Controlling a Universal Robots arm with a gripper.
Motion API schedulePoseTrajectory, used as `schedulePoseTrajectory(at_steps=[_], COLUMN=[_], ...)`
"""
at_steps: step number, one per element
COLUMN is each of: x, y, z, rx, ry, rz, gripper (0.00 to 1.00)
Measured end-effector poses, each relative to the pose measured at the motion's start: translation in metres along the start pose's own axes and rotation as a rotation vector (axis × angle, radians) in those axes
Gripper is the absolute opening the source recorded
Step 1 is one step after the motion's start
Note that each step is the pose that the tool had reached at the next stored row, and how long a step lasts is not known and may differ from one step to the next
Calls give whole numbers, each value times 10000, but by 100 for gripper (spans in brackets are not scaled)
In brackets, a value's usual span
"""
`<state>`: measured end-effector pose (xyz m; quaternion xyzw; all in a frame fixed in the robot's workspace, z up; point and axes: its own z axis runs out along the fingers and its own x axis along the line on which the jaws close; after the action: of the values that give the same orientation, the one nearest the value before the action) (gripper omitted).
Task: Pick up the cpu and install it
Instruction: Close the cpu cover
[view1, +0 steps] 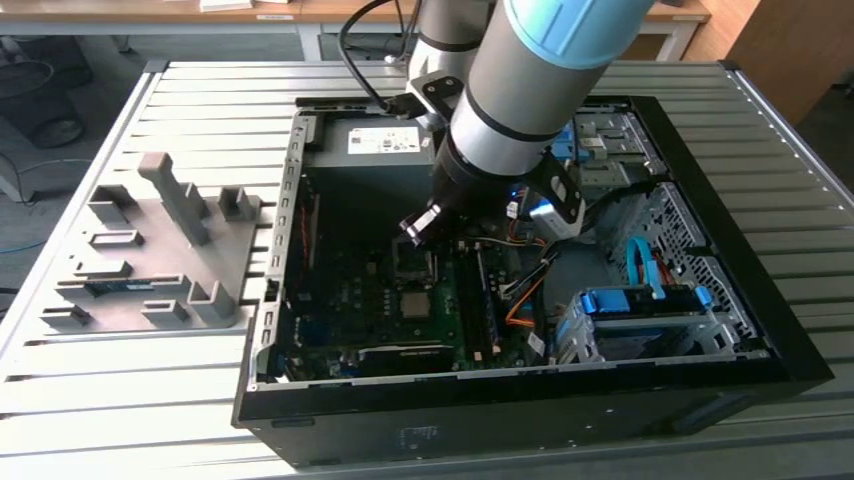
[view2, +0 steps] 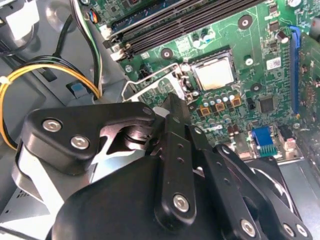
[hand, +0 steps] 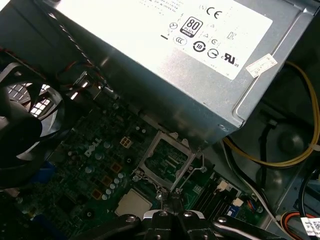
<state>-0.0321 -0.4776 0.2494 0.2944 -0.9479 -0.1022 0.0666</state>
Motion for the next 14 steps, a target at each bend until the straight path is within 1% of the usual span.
schedulePoseTrajectory(at_steps=[10,11,12,13,14], x=[-1,0,0,0,0], y=[1,2,2,2,1], z=[0,0,1,2,4], rx=[4,13,40,89,154], ry=[-3,-19,-56,-117,-206], rz=[0,-2,-7,-20,-38], gripper=[10,10,10,10,10])
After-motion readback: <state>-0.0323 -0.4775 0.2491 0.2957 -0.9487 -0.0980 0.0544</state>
